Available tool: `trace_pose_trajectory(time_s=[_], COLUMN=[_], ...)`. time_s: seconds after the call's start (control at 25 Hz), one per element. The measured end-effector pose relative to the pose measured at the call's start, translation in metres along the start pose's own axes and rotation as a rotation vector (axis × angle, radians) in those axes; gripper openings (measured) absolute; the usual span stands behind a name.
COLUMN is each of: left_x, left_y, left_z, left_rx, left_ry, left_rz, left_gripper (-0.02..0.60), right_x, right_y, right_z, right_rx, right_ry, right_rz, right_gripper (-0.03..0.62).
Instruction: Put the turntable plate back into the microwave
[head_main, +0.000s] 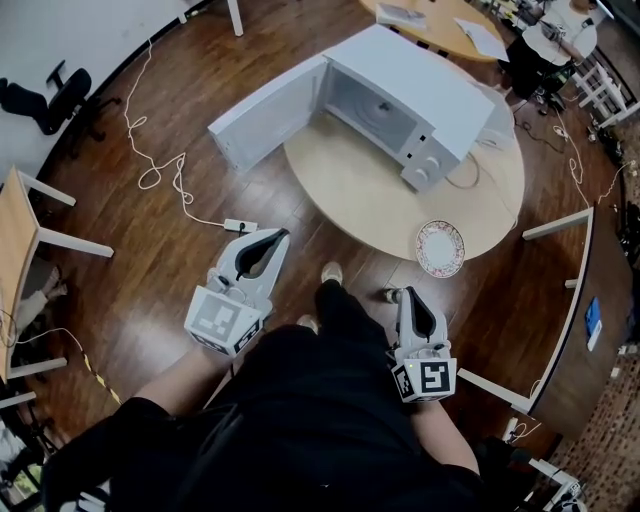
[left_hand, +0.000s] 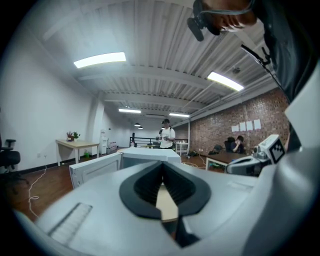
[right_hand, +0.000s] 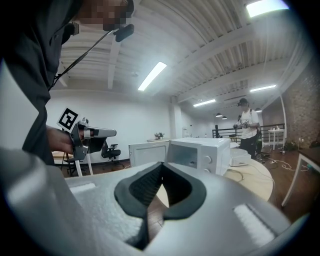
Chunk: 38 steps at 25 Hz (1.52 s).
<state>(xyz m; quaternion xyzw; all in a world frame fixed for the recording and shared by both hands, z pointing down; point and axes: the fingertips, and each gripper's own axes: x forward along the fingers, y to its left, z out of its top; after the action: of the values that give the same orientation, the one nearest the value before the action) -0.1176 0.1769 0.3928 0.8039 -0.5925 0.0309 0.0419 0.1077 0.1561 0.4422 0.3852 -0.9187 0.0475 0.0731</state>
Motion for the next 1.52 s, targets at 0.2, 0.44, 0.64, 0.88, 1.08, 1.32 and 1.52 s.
trace_pose_trajectory(time_s=[0.2, 0.44, 0.64, 0.88, 1.08, 1.32, 1.52], left_x=[0.001, 0.014, 0.038, 0.070, 0.103, 0.137, 0.159], left_y=[0.018, 0.031, 0.044, 0.062, 0.076, 0.086, 0.105], left_z=[-0.008, -0.008, -0.001, 0.002, 0.007, 0.022, 0.029], left_rx=[-0.016, -0.015, -0.007, 0.001, -0.010, -0.021, 0.000], left_ry=[0.017, 0.038, 0.039, 0.066, 0.070, 0.063, 0.077], left_rz=[0.035, 0.029, 0.026, 0.020, 0.017, 0.011, 0.037], left_gripper=[0.005, 0.005, 0.005, 0.005, 0.005, 0.005, 0.005], right_x=[0.022, 0.048, 0.077, 0.112, 0.135, 0.160, 0.182], right_y=[0.002, 0.000, -0.007, -0.023, -0.040, -0.058, -0.073], right_z=[0.001, 0.003, 0.002, 0.003, 0.012, 0.016, 0.022], right_rx=[-0.011, 0.002, 0.019, 0.046, 0.051, 0.073, 0.082], right_ry=[0.003, 0.013, 0.025, 0.042, 0.037, 0.053, 0.027], right_rz=[0.028, 0.058, 0.087, 0.095, 0.096, 0.105, 0.126], right_gripper=[0.000, 0.000, 0.000, 0.000, 0.000, 0.000, 0.000])
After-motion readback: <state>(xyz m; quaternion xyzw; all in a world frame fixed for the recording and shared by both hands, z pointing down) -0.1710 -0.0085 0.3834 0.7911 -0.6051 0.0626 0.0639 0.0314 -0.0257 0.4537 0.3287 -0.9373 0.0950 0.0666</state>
